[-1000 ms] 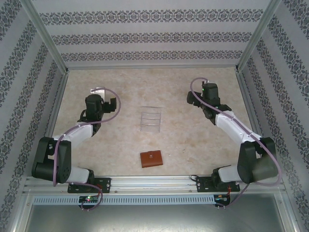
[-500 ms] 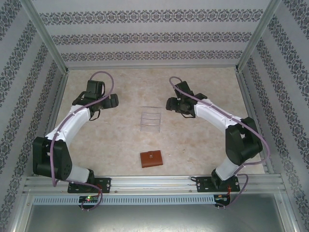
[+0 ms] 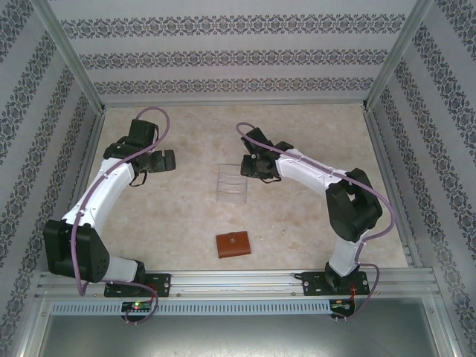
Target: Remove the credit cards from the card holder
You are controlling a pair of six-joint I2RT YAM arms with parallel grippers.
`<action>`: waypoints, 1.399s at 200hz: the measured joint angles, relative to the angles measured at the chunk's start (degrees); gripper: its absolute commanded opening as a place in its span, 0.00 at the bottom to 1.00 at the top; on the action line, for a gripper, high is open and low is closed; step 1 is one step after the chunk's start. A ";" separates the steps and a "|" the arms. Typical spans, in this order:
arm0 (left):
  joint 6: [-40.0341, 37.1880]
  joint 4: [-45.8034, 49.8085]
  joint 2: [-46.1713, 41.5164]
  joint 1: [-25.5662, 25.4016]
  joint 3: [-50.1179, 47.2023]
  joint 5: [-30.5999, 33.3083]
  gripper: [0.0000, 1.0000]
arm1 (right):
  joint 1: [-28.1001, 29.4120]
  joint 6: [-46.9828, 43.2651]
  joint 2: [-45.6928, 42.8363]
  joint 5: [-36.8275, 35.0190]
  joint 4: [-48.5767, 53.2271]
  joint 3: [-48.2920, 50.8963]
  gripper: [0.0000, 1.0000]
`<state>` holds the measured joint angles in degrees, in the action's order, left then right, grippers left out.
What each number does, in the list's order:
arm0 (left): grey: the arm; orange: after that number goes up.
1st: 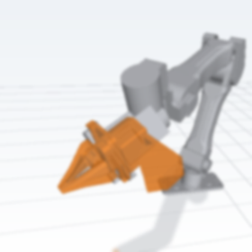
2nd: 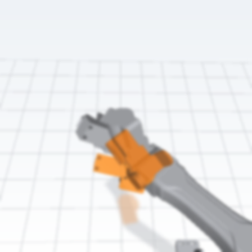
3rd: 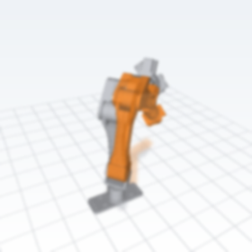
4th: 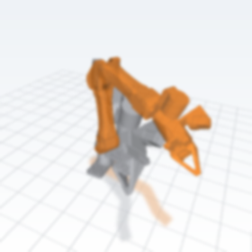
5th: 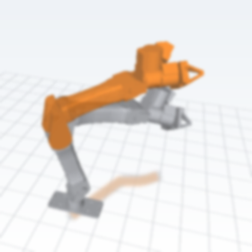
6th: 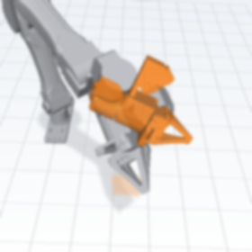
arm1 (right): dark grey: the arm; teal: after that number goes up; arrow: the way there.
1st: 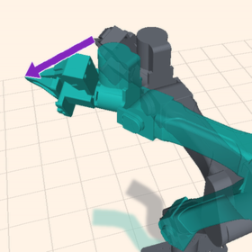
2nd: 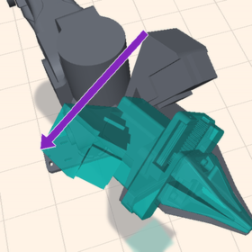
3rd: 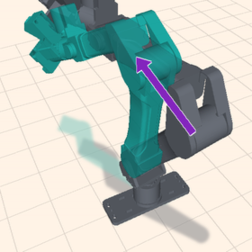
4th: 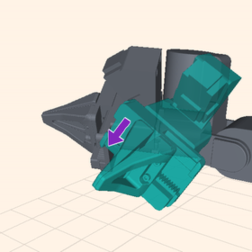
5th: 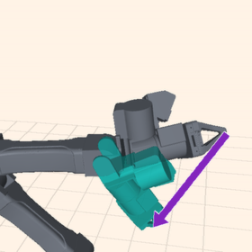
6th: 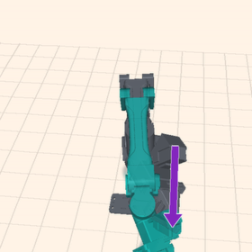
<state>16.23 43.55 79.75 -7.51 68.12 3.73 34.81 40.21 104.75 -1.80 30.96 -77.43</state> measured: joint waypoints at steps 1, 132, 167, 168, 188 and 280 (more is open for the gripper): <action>-0.02 0.02 -0.02 0.00 -0.02 0.00 1.00 | 0.02 -0.02 0.11 0.00 0.02 -0.11 0.37; -1.20 0.20 -0.68 0.00 -0.50 1.90 1.00 | 0.61 0.59 6.62 -0.17 1.27 -4.42 0.10; -1.44 0.22 -0.68 0.00 -0.50 1.90 1.00 | 0.61 0.44 6.93 -0.26 2.08 -5.25 0.06; -1.44 0.22 -0.68 0.00 -0.50 1.90 1.00 | 0.61 0.46 6.95 -0.26 2.08 -5.29 0.06; -1.46 0.22 -0.68 0.00 -0.50 1.86 1.00 | 0.59 0.42 7.32 -0.28 2.67 -6.14 0.04; -1.44 0.22 -0.68 0.00 -1.27 -1.81 1.00 | -4.20 -2.71 15.08 -0.66 5.01 -18.34 0.02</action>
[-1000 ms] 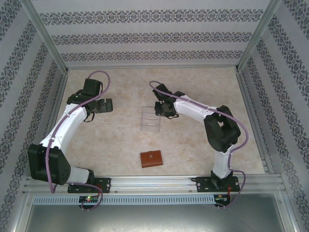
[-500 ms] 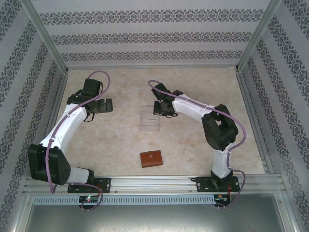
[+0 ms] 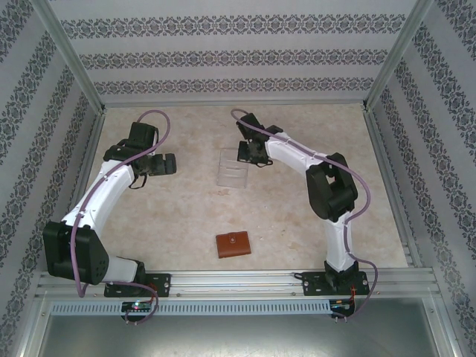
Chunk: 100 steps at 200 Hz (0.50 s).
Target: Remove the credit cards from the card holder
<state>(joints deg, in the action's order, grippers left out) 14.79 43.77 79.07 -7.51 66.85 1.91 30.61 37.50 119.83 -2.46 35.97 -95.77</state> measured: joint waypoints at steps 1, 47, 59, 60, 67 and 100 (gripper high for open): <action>0.00 0.00 0.00 0.00 -0.02 0.00 1.00 | -0.09 -0.07 0.22 -0.02 0.07 -0.24 0.02; -0.02 0.00 0.17 0.00 -0.35 -1.62 1.00 | -1.51 -4.09 5.33 0.39 3.37 -7.54 0.00; -0.02 0.00 0.35 0.00 -0.35 -1.88 1.00 | -1.51 -4.96 5.97 0.46 4.39 -8.61 0.00; 0.00 0.00 0.37 0.00 -0.35 -1.90 1.00 | -1.51 -5.01 6.01 0.44 4.52 -8.74 0.00; -0.02 0.00 0.50 0.00 -0.35 -1.97 1.00 | -1.51 -5.55 6.23 0.42 5.20 -9.33 0.00; 0.00 0.00 1.07 0.00 -0.35 -2.16 1.00 | -1.49 -7.52 6.93 0.17 8.81 -11.45 0.03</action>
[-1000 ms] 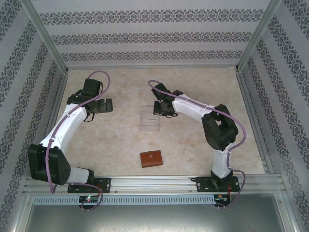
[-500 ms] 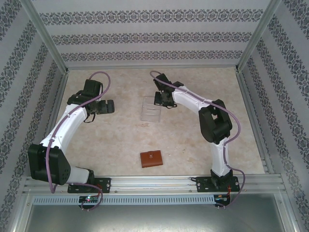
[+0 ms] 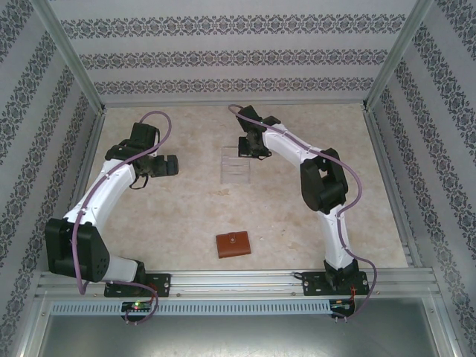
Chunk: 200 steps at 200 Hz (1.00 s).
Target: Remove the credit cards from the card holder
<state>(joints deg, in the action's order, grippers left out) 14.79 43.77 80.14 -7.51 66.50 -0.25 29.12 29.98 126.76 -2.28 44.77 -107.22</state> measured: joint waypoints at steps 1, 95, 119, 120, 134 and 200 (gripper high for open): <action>0.00 0.00 0.00 0.00 0.00 0.00 1.00 | 0.00 0.00 0.00 -0.02 0.11 -0.02 0.03; 0.00 0.66 0.00 0.00 0.00 -0.37 0.99 | 0.66 -0.04 -0.31 -4.24 3.04 -0.17 0.20; 0.02 1.09 0.02 -0.17 0.00 -1.46 0.99 | 0.76 -0.42 -3.23 -4.42 2.93 1.44 0.27; 0.02 1.09 0.04 -0.20 0.00 -1.49 0.99 | 0.76 -0.48 -3.34 -4.39 2.91 1.53 0.27; 0.02 1.38 0.22 -0.85 0.00 -2.10 0.98 | 0.76 -1.11 -6.34 -4.44 2.84 3.13 0.30; -1.73 1.70 1.14 -15.04 -1.60 -5.01 0.95 | 0.13 -2.36 -21.42 -2.58 1.51 16.37 0.35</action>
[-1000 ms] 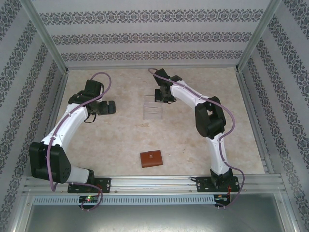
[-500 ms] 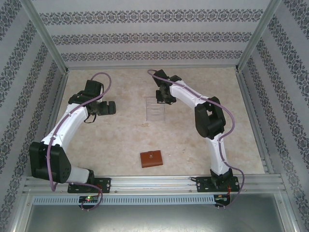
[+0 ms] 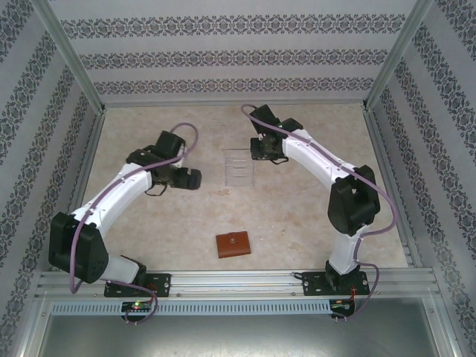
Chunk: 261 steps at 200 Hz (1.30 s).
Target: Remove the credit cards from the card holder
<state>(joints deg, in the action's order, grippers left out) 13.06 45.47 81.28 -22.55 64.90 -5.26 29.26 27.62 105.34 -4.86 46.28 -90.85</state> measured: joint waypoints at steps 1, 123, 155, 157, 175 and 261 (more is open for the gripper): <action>-0.02 -0.02 0.07 -0.55 -0.09 -0.04 0.95 | -0.07 0.00 -0.11 0.02 0.00 0.17 0.35; 13.18 -0.72 -3.87 -6.78 -10.97 -1.77 0.98 | 8.61 -37.66 -18.27 19.50 -4.98 25.86 0.65; 12.59 2.40 -6.21 1.09 -8.96 -2.21 0.99 | 15.45 -49.75 -20.61 19.52 -6.78 29.97 0.68; 12.37 2.56 -6.40 1.88 -8.79 -2.36 0.99 | 15.85 -50.38 -20.59 19.50 -6.80 30.03 0.68; 10.16 3.87 -7.63 8.33 -7.52 -3.21 0.99 | 18.40 -54.99 -20.24 19.98 -6.82 30.12 0.88; 0.37 5.57 -7.80 20.41 -4.02 -2.86 1.00 | 26.93 -65.61 -11.89 21.00 -4.50 26.49 0.98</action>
<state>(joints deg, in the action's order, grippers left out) 13.43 51.05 73.47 -2.13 60.88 -8.12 56.18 -38.00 93.45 16.14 41.78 -64.36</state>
